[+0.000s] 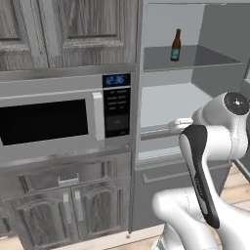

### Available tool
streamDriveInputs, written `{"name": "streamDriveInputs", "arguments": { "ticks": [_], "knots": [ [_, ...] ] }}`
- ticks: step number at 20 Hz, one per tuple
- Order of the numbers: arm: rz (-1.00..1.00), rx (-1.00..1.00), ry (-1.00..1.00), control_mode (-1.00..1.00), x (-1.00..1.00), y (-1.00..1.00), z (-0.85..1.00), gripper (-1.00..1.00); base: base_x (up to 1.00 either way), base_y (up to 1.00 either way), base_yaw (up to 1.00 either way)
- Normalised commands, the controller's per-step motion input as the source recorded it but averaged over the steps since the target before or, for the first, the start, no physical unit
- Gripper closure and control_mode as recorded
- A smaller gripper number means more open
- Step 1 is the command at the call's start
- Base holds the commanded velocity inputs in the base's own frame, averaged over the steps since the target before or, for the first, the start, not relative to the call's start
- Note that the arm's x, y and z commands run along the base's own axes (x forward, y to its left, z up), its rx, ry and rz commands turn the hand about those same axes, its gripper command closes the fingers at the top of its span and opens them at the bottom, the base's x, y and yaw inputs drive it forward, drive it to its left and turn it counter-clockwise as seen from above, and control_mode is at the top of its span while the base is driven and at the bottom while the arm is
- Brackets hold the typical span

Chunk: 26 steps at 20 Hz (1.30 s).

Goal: Place the beer on the top shelf of the fridge to keep it out of children's reach, and place the apple and lemon wedge on lower shelves for easy access.

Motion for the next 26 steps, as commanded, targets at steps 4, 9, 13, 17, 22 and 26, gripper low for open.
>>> {"name": "streamDriveInputs", "arguments": {
  "ticks": [4,9,13,17,22,26],
  "knots": [
    [0.00,0.00,0.00,1.00,0.00,0.00,0.00,1.00,0.00,-0.57,0.00],
    [0.00,0.00,0.00,1.00,0.00,0.00,0.00,1.00,0.00,-0.52,0.00],
    [0.00,0.00,0.00,1.00,0.00,0.00,0.00,1.00,0.00,-0.49,0.00],
    [0.00,0.00,0.00,1.00,0.00,0.00,0.00,1.00,0.00,-0.49,0.00],
    [0.00,0.00,0.00,1.00,0.00,0.00,0.00,1.00,0.01,-0.31,0.00],
    [0.00,0.00,0.00,-1.00,0.11,0.00,0.00,1.00,0.06,-0.01,0.00]
  ]
}}
